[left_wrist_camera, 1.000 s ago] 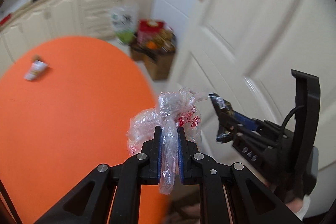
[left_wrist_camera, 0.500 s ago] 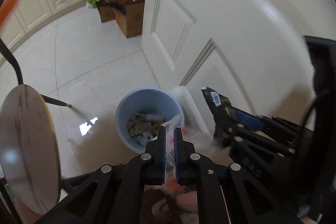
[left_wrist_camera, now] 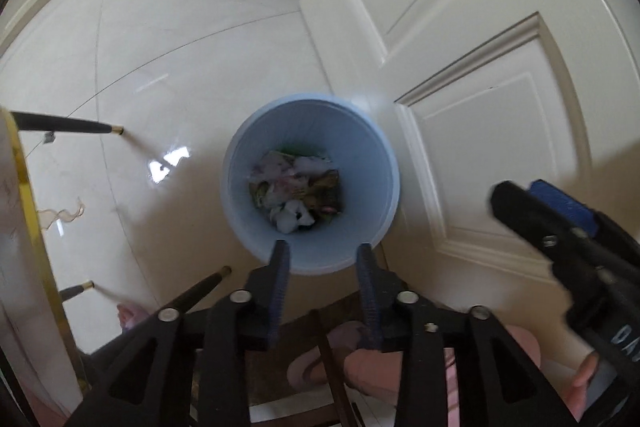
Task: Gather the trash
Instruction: 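Open both grippers over the blue bin to drop the bag and wrapper, then move both grippers back from the bin to the orange table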
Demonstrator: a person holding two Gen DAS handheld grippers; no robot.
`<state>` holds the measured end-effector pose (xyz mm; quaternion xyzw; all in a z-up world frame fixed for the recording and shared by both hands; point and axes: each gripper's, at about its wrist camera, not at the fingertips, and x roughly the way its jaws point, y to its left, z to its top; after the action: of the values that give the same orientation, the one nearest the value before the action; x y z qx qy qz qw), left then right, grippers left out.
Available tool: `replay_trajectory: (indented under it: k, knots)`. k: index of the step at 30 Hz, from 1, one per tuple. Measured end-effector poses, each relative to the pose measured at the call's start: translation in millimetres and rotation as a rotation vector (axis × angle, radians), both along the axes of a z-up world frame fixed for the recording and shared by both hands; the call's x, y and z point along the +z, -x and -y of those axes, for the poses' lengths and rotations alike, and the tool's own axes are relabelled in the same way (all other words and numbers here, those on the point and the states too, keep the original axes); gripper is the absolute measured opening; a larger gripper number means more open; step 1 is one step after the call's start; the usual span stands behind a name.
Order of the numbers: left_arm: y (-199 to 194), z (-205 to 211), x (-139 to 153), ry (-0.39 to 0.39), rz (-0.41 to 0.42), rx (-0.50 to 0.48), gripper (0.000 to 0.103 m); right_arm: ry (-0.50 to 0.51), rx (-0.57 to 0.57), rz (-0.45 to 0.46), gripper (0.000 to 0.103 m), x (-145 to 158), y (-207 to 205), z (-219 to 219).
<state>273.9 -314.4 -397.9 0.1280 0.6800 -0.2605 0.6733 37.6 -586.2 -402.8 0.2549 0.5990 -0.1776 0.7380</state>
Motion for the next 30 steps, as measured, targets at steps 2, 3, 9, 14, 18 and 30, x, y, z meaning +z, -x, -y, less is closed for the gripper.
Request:
replay_trajectory:
  k: [2,3,9,14,18,30]
  knots:
    - [5,7,8,-0.019,0.017,-0.019,0.034,0.028,-0.021,-0.008,0.06,14,10,0]
    - [9,14,12,-0.026,0.026,-0.034,0.034,0.049,-0.029,-0.002,0.06,24,14,-1]
    - [71,29,91,0.025,0.119,-0.142,0.042,0.223,-0.115,0.05,0.066,104,48,-15]
    - [112,-9,185,0.131,0.266,-0.162,0.055,0.376,-0.173,0.213,0.087,203,76,-42]
    - [110,-66,245,0.175,0.387,-0.078,0.063,0.456,-0.138,0.321,0.095,264,68,-71]
    - [14,-298,325,0.1,0.587,0.352,0.076,0.305,0.306,0.424,0.103,292,-157,-230]
